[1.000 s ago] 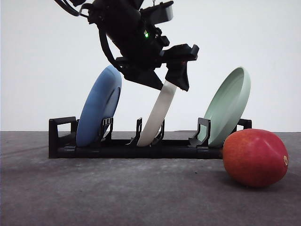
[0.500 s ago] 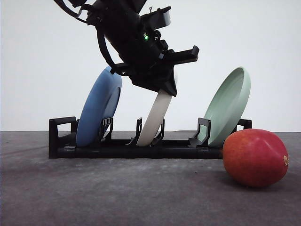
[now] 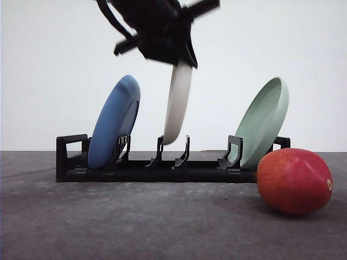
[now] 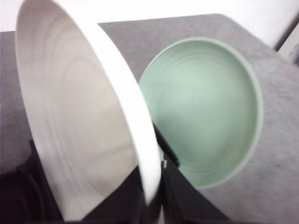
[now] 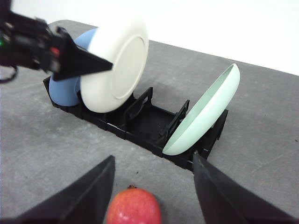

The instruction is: Place pomegranate in white plate

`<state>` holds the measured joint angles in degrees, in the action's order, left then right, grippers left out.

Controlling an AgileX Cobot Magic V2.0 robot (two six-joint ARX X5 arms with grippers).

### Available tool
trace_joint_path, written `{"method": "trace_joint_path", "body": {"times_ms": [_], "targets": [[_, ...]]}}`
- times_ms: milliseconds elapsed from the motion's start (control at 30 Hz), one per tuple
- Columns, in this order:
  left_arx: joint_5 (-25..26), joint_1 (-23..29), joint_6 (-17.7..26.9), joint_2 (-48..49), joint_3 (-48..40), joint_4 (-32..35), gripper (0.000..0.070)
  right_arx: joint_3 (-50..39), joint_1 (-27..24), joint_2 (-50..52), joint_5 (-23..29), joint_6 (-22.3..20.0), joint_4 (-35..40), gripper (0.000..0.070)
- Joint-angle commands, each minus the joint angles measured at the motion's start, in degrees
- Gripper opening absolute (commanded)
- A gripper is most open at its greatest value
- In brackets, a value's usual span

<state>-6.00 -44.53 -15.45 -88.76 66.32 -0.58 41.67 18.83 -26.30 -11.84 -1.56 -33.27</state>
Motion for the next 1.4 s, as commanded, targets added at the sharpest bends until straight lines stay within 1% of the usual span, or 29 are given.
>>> {"method": "trace_joint_path", "body": {"times_ms": [0, 100, 167, 267, 400, 500, 533, 600, 733, 933, 1000, 1033, 1100, 1200, 1267, 1367], "targets": [[1.1, -0.6, -1.6, 1.3, 1.5, -0.7, 0.0011, 0.9, 0.3, -0.2, 0.0, -0.3, 0.7, 0.0337], [5.3, -0.6, -3.4, 4.2, 1.5, -4.0, 0.001, 0.9, 0.3, -0.2, 0.0, -0.4, 0.7, 0.0337], [8.2, -0.7, -3.7, 6.2, 1.5, -6.7, 0.001, 0.9, 0.3, -0.2, 0.0, -0.4, 0.7, 0.0337], [11.0, -1.2, -3.6, 9.2, 1.5, -11.3, 0.001, 0.9, 0.3, -0.2, 0.0, -0.3, 0.8, 0.0337], [11.6, -2.2, -2.0, 12.8, 1.4, -17.6, 0.001, 0.9, 0.3, -0.2, 0.0, -0.3, 0.8, 0.0337], [11.5, -3.3, -1.5, 15.4, 0.9, -19.2, 0.001, 0.9, 0.3, -0.2, 0.0, 0.1, 0.8, 0.0337], [11.4, -3.8, -1.4, 16.5, 0.1, -18.4, 0.001, 0.9, 0.3, -0.2, 0.0, 0.1, 0.8, 0.0337], [10.6, -5.0, -0.3, 19.1, -3.0, -14.5, 0.001, 0.9, 0.3, -0.2, 0.0, 0.1, 0.8, 0.0337], [6.8, -7.5, -0.4, 25.3, -12.7, -5.1, 0.001, 0.9, 0.3, -0.2, 0.1, 0.1, 0.7, 0.0337], [4.8, -11.2, -0.7, 33.4, -27.0, 7.1, 0.001, 0.9, 0.3, -0.2, 0.1, 0.1, 0.7, 0.0337], [3.9, -12.4, 0.0, 34.6, -29.9, 9.2, 0.001, 0.9, 0.3, -0.2, 0.1, 0.1, 0.7, 0.0337], [3.8, -12.8, 1.1, 34.9, -30.9, 9.4, 0.001, 0.9, 0.3, -0.2, 0.1, 0.1, 0.6, 0.0337], [3.8, -13.7, 4.8, 34.7, -31.8, 7.9, 0.001, 0.9, 0.3, -0.2, 0.1, 0.1, 0.6, 0.0337], [3.7, -15.7, 12.8, 33.5, -31.8, 4.7, 0.001, 0.9, 0.3, -0.2, 0.0, 0.1, 0.6, 0.0337], [2.5, -17.1, 17.3, 32.1, -31.8, 4.3, 0.001, 0.9, 0.3, -0.2, 0.1, 0.1, 0.6, 0.0337], [-0.6, -18.7, 22.9, 29.3, -31.8, 4.9, 0.001, 0.9, 0.3, -0.2, 0.1, 0.1, 0.6, 0.0337]]}}
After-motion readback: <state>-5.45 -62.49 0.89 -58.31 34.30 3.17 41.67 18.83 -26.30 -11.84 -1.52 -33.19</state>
